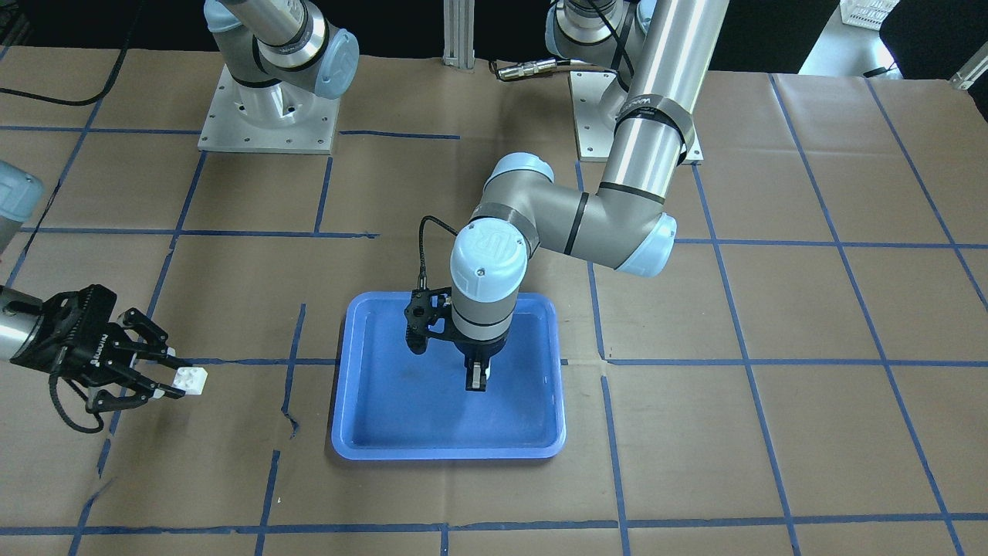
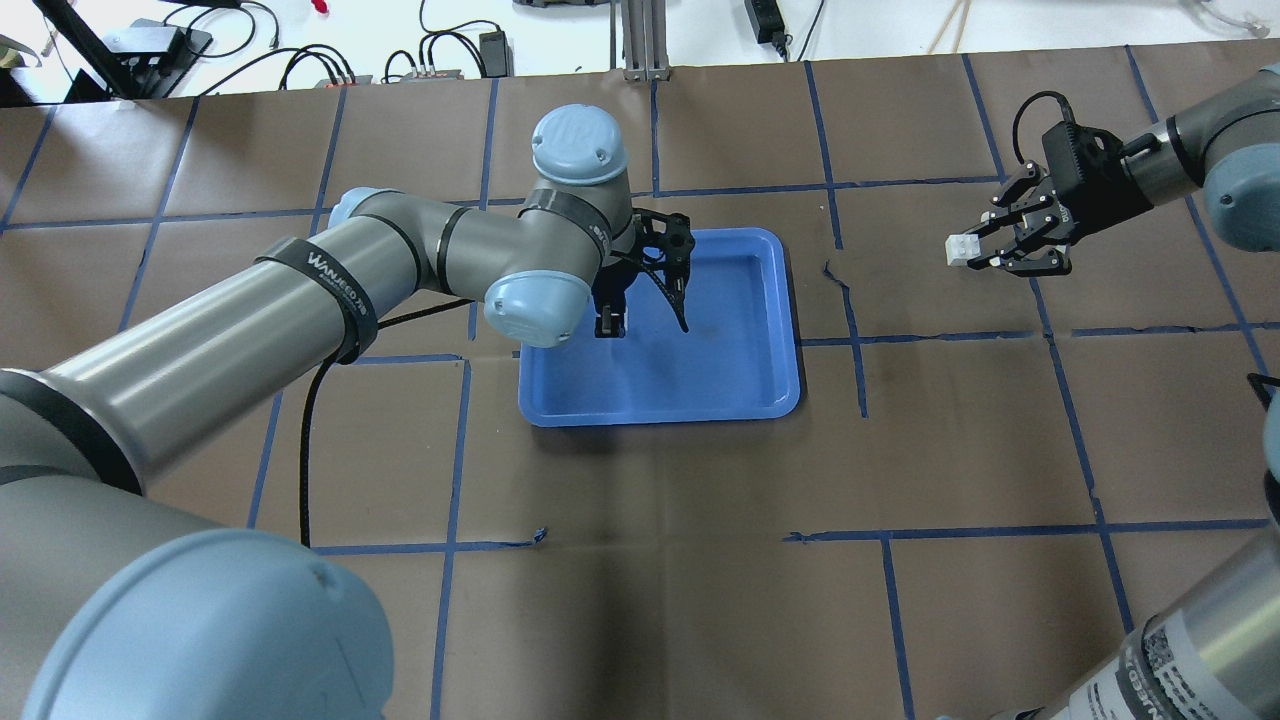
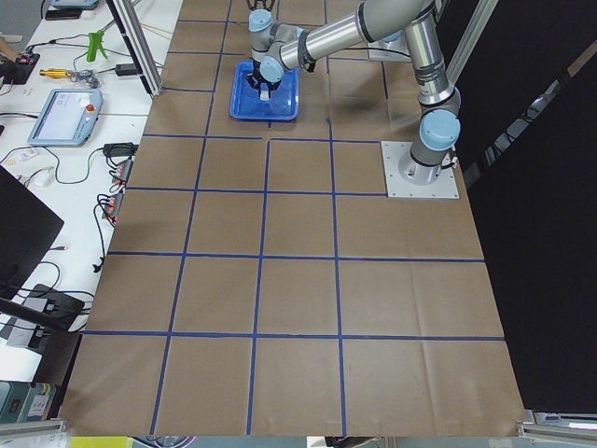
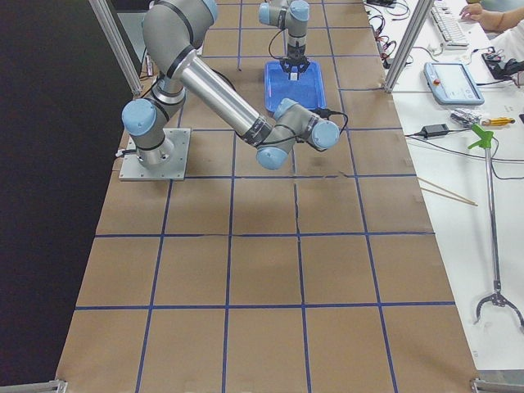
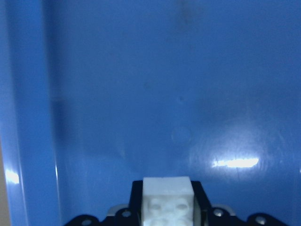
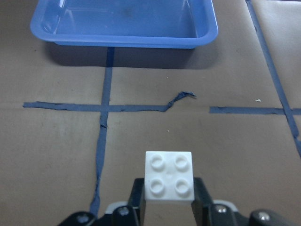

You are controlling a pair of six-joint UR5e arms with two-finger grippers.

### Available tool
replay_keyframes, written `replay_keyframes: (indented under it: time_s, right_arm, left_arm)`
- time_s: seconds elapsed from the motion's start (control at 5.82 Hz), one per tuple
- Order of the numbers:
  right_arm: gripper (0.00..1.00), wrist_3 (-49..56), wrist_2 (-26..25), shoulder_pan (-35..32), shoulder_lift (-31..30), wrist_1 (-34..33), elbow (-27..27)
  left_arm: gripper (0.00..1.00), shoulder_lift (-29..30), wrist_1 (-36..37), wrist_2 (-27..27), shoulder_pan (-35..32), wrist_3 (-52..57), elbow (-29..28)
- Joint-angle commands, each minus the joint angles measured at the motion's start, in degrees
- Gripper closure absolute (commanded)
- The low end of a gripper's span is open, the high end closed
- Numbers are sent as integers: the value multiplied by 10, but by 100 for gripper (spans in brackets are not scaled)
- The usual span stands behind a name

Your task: Assemble white blocks and place on blue tray

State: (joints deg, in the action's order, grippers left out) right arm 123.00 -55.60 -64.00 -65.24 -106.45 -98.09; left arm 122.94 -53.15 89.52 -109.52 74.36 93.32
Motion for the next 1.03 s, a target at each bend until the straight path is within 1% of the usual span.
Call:
replay_keyframes:
  time_s: [0.0, 0.17, 0.34, 0.52, 0.69, 0.86]
  right_arm:
    - [69, -2, 0, -26, -39, 6, -57]
    - [70, -9, 2, -45, -45, 5, -68]
    - [70, -10, 2, -48, -45, 5, -68]
    - [70, -16, 1, -50, -45, 6, -69]
    - [70, -19, 1, -51, -45, 6, -71]
    - [69, -38, 4, -70, -45, 2, -72]
  left_arm:
    - [92, 8, 2, 2, -21, -12, 2]
    - [26, 11, 2, 0, -21, -21, 4]
    - [15, 0, -2, 1, -20, -17, -4]
    - [11, -11, -6, 3, -16, -18, -9]
    - [7, -53, -49, 3, 3, -23, -11]
    - [7, -105, -112, 1, 29, -23, -12]
